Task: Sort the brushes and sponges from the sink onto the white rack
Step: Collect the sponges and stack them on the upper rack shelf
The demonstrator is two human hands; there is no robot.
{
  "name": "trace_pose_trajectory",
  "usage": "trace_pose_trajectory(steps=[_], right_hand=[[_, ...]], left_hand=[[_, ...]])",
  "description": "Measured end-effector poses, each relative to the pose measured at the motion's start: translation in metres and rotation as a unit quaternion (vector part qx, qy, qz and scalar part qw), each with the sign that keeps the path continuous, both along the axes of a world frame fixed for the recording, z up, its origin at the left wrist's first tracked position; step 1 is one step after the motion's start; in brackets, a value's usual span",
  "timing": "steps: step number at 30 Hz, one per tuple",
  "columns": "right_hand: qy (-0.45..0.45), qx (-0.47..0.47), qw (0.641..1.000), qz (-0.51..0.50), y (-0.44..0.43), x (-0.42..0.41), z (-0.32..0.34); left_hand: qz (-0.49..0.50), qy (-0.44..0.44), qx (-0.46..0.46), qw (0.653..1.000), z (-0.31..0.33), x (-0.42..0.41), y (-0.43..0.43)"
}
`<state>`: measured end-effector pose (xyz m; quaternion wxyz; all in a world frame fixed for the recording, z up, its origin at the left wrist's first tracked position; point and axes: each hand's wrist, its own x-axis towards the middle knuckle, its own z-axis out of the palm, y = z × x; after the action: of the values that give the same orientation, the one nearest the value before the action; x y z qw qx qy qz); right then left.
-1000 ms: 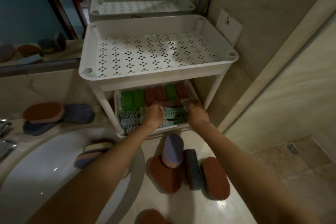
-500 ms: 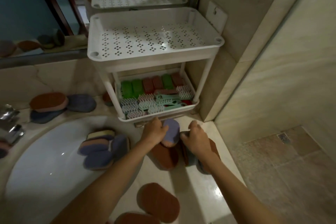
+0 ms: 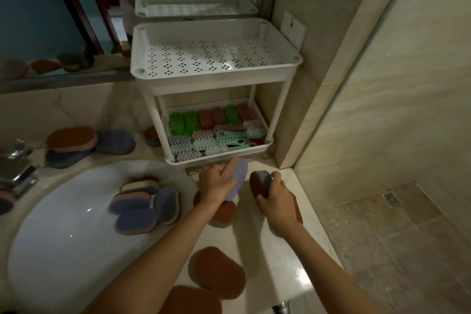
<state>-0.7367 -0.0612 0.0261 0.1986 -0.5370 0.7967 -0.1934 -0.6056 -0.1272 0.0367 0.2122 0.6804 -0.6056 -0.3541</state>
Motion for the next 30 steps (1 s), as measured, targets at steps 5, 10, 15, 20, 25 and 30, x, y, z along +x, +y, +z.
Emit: trace_pose_trajectory(steps=[5, 10, 15, 20, 25, 30], right_hand=[[-0.011, -0.120, 0.992, -0.027, 0.011, 0.007, 0.045], [-0.064, -0.255, 0.965, -0.005, 0.008, 0.028, 0.111], [-0.122, -0.357, 0.926, 0.008, -0.010, 0.046, 0.178], [-0.165, -0.391, 0.905, 0.022, -0.048, 0.051, 0.225], [-0.238, -0.338, 0.910, 0.007, -0.107, 0.048, 0.249], [-0.197, -0.239, 0.951, -0.003, -0.156, 0.050, 0.236]], left_hand=[[0.035, 0.010, -0.169, 0.985, 0.043, 0.024, 0.032], [0.029, 0.055, -0.336, 0.940, 0.109, 0.035, 0.051], [0.026, 0.028, -0.480, 0.876, 0.169, 0.039, 0.044], [0.023, -0.006, -0.532, 0.847, 0.221, 0.046, 0.006], [0.014, -0.113, -0.439, 0.891, 0.241, 0.051, -0.043], [-0.065, -0.242, -0.320, 0.914, 0.231, 0.056, -0.075]])
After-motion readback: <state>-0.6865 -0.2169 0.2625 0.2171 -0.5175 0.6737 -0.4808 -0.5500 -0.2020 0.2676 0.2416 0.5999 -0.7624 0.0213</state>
